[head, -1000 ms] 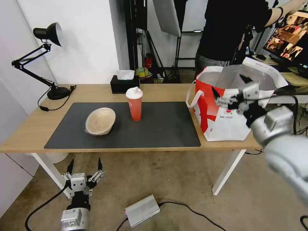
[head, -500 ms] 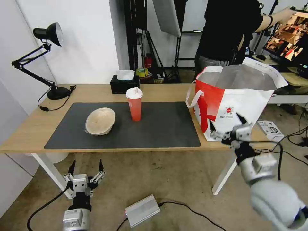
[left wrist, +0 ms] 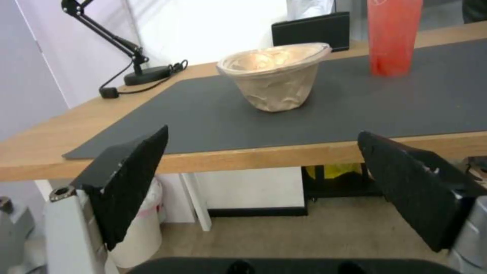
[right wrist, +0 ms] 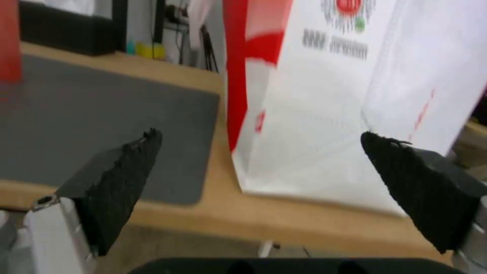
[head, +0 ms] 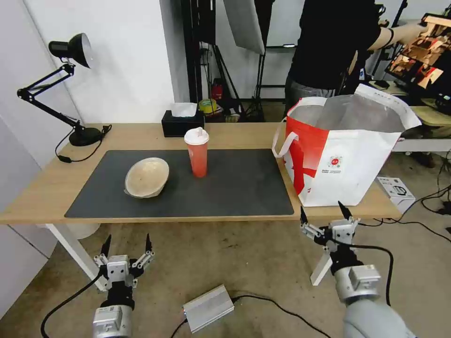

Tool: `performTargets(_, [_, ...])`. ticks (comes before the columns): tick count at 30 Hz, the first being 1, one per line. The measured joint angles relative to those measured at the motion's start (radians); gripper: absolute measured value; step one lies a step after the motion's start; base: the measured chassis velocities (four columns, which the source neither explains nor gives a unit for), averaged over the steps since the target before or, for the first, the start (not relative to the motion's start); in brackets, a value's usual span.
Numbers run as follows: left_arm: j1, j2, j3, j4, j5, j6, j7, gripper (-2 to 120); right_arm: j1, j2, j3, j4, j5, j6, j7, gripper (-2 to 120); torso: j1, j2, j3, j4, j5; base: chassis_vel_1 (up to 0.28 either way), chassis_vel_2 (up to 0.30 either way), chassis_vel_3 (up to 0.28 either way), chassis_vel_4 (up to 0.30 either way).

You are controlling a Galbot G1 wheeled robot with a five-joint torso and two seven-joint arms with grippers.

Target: Pick up the trash from the table and place it into the takeout bag.

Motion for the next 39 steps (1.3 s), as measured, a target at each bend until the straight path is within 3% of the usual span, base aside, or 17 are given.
performTargets(20, [-0.001,0.006,-0.003,0.003,0.000,-0.001,0.000,100,-0.011,0.029,-0.015,-0.104,-0.004,0.025,0.080,100,0.000,0.000,0.000,0.0000,0.0000,0.000,0.000,0.000,0.000])
performTargets(39, [0.000,0.007,-0.006,0.001,-0.002,-0.001,-0.001,100,0.061,-0.021,-0.065,-0.082,0.012,0.024,0.029,100,0.000,0.000,0.000,-0.0001,0.0000,0.000,0.000,0.000,0.000])
